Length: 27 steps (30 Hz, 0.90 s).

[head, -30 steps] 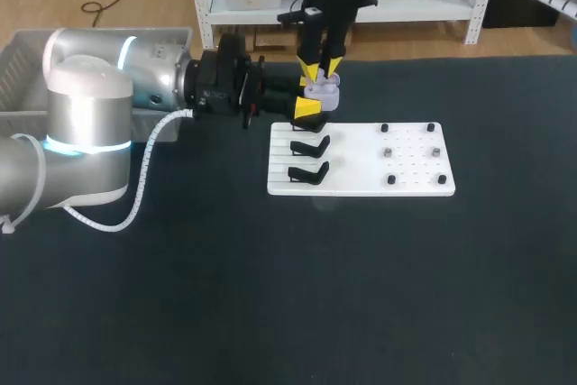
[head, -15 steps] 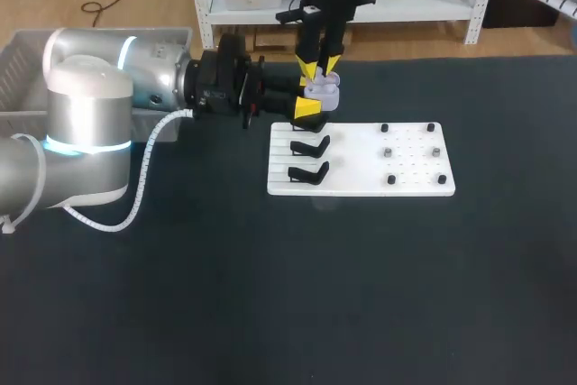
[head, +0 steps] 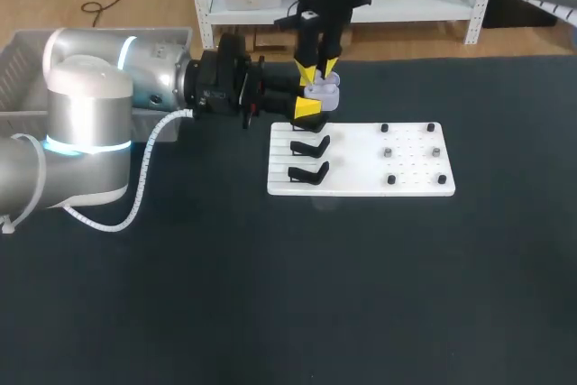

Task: Pick up each earbud case from the left stands, insert the matching earbuds, close the lid, and place the case in the box.

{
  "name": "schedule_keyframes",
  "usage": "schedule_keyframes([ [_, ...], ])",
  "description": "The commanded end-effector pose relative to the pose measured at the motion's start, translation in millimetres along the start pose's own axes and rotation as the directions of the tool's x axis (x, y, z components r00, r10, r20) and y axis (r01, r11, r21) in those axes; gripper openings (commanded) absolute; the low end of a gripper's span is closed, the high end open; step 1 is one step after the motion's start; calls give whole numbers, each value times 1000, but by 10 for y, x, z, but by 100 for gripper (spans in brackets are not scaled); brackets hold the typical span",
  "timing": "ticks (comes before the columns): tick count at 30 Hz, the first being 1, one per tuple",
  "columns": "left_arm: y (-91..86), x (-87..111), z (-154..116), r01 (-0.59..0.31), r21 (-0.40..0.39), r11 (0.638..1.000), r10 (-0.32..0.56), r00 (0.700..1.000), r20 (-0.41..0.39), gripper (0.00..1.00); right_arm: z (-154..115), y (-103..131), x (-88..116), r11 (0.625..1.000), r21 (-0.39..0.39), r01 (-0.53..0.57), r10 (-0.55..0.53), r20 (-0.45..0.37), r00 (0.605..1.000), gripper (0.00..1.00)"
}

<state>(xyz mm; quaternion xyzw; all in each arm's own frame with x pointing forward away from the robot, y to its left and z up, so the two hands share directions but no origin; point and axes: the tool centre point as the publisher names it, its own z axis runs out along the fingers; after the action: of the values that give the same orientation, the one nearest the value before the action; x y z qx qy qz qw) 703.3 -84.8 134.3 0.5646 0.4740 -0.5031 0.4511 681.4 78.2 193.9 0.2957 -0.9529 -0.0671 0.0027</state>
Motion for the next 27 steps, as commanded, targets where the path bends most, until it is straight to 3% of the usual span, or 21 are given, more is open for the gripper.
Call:
schedule_keyframes([
  [1,0,4,0,0,-1,1000,0,1000,0,0,32,-15,-16,1000,-2,2,-2,-12,1000,0],
  [27,0,4,0,0,-1,1000,0,1000,0,0,133,-115,-32,999,6,-43,43,-17,999,0],
])
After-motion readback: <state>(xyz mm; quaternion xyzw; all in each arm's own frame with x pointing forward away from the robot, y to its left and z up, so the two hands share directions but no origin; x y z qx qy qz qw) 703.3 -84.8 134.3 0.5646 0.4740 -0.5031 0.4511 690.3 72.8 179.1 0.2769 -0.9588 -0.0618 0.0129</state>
